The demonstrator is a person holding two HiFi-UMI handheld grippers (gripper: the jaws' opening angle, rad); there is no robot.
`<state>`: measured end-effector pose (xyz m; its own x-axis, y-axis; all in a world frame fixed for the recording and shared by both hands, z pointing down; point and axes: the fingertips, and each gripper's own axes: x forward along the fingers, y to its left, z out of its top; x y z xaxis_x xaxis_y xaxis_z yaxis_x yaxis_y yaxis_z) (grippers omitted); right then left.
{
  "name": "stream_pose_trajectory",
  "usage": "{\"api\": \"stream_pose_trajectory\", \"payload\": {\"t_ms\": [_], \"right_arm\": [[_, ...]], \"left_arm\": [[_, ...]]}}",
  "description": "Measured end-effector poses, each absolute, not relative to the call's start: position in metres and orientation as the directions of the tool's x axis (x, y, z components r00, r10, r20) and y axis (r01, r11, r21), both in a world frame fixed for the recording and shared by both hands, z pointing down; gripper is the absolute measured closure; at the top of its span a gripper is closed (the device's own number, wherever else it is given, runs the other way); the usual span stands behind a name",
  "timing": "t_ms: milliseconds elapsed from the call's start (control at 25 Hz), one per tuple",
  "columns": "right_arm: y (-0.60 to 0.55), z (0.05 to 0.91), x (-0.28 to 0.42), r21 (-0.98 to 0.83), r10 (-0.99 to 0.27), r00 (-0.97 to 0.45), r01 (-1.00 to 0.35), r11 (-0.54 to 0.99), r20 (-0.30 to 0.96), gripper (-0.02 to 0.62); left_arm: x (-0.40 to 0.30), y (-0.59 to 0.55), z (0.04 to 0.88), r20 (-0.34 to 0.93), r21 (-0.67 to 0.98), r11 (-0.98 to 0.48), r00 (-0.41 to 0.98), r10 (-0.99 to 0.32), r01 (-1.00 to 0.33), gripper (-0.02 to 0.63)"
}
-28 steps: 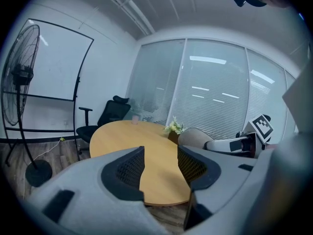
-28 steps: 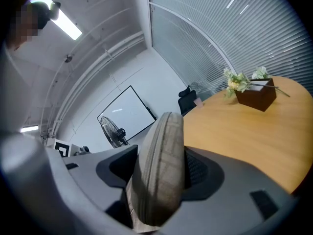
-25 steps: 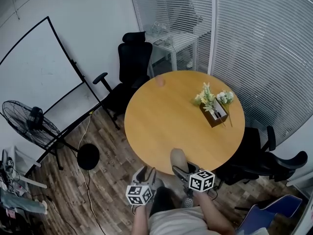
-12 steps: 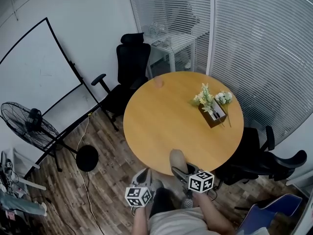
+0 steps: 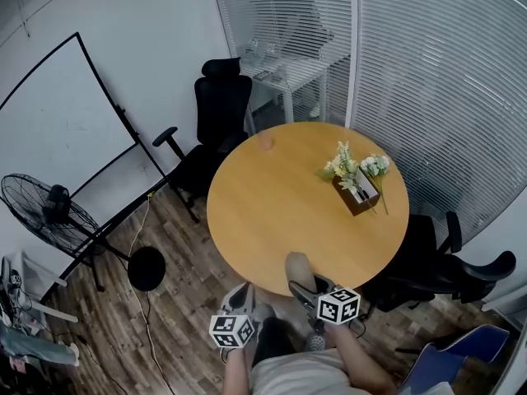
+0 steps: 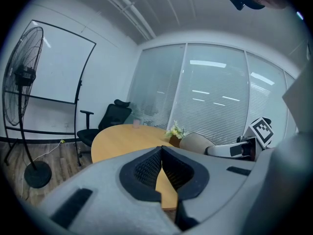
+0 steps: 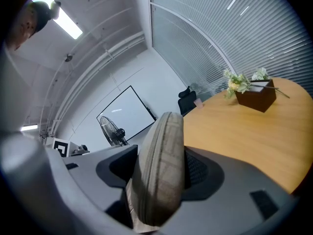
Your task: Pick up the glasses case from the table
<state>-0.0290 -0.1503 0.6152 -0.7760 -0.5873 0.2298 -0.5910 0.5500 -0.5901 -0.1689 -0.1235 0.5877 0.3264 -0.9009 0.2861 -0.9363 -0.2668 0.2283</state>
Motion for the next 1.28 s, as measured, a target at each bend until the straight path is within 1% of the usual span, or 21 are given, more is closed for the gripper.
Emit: {"api": "stream_pose_trajectory", "payload": {"t_ms": [440, 1280], "right_arm": [[-0.1495, 0.6113, -0.0342, -0.563, -0.591, -0.772, -0.603, 0.565, 0.234, 0.33], [-0.1467, 0.6115, -0.028, -0.567, -0.61, -0.76, -0.61, 0.553, 0.223, 0.33]], "left_arm": [[-0.1712, -0.1235, 0.5843, 0.283, 0.231, -0.275, 0.335, -0.899, -0.933, 0.597], [-0.1699, -0.1213, 0.5836, 0.274, 0.229, -0.278, 0.335, -0.901, -0.933, 0.597]]}}
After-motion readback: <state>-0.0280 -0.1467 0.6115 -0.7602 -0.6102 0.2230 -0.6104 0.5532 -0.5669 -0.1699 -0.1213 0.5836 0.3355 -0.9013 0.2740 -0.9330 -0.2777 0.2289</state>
